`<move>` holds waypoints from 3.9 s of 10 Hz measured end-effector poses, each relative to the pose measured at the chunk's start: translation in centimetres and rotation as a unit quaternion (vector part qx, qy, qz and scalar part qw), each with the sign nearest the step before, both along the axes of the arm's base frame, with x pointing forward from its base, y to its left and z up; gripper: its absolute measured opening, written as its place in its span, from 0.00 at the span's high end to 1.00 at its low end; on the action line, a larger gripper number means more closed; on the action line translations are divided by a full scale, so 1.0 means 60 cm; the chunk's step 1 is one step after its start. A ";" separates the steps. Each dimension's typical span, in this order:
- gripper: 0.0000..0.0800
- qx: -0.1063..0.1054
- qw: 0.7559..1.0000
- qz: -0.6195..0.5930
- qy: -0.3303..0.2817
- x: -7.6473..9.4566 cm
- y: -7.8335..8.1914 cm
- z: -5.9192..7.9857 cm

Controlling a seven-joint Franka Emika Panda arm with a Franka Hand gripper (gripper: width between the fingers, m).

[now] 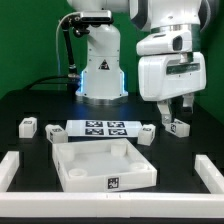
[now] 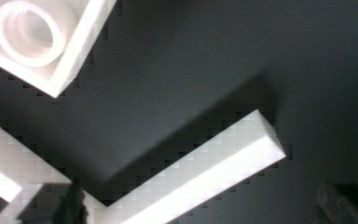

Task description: Assemble square table

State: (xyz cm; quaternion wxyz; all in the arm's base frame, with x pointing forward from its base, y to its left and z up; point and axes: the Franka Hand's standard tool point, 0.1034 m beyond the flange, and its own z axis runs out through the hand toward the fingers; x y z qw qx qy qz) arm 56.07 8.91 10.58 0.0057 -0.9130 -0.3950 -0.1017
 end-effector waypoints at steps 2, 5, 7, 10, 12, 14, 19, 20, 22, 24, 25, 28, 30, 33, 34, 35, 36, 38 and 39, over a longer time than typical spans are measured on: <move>0.19 0.000 1.000 0.000 0.000 0.000 0.000 0.000; 0.19 0.000 1.000 0.000 0.001 -0.001 -0.001 -0.002; 0.19 -0.022 0.997 0.069 0.012 -0.027 -0.032 0.003; 0.19 -0.058 0.977 0.202 0.023 -0.081 -0.093 -0.016; 0.19 -0.071 0.957 0.279 0.023 -0.103 -0.126 -0.033; 0.19 -0.083 0.940 0.331 0.019 -0.100 -0.124 -0.032; 0.19 -0.092 0.892 0.440 0.046 -0.129 -0.203 -0.088; 0.19 -0.087 0.889 0.446 0.054 -0.136 -0.222 -0.108; 0.19 -0.080 0.892 0.441 0.062 -0.141 -0.263 -0.131; 0.19 -0.072 0.896 0.432 0.066 -0.123 -0.266 -0.158; 0.19 -0.071 0.899 0.428 0.066 -0.119 -0.264 -0.162; 0.59 -0.071 0.899 0.427 0.067 -0.121 -0.266 -0.163; 0.77 -0.071 0.899 0.427 0.067 -0.121 -0.266 -0.163; 0.94 -0.072 0.899 0.427 0.065 -0.119 -0.267 -0.162; 0.94 -0.072 0.899 0.427 0.065 -0.119 -0.267 -0.162; 0.94 -0.072 0.899 0.427 0.065 -0.119 -0.267 -0.162; 0.94 -0.072 0.899 0.427 0.065 -0.119 -0.266 -0.162; 0.94 -0.067 0.924 0.371 0.059 -0.080 -0.195 -0.162; 0.94 -0.064 0.922 0.377 0.053 -0.056 -0.158 -0.162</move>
Offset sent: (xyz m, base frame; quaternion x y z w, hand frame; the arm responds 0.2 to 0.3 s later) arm 0.0000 0.0000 0.0000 0.0000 0.0000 0.0000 1.0000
